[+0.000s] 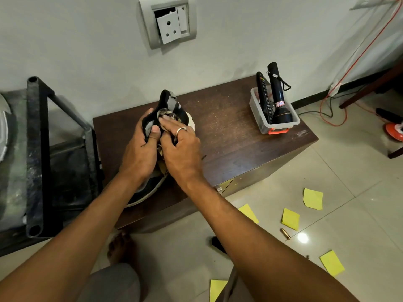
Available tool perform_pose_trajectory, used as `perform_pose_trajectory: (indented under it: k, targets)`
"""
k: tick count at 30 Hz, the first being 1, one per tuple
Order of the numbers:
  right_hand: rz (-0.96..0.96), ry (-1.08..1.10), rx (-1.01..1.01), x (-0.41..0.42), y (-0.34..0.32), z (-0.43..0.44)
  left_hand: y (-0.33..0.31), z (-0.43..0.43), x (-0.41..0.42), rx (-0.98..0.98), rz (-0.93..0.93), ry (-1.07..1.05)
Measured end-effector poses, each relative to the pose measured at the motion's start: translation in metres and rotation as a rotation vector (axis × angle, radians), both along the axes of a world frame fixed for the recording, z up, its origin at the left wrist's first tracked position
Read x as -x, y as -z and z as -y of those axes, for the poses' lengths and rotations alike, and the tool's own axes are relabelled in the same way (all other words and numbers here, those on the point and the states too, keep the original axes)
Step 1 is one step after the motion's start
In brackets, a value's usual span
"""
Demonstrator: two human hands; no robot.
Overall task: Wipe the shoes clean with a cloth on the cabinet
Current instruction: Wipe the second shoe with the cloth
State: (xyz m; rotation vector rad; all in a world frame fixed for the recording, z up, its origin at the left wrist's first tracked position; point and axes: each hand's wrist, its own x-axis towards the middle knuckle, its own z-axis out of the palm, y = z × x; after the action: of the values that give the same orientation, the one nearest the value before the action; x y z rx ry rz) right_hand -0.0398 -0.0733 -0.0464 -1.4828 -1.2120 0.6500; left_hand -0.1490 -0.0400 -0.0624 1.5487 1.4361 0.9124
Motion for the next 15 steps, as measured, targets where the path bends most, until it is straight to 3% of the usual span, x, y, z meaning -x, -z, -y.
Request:
perform_pose_trajectory:
  k: [12, 15]
  targets:
    - [-0.072, -0.166, 0.132, -0.028, 0.004, 0.010, -0.005, 0.004, -0.004, -0.023, 0.045, 0.015]
    - [-0.185, -0.046, 0.000, -0.032, -0.005, 0.007, -0.004, 0.003, -0.002, -0.040, 0.027, 0.017]
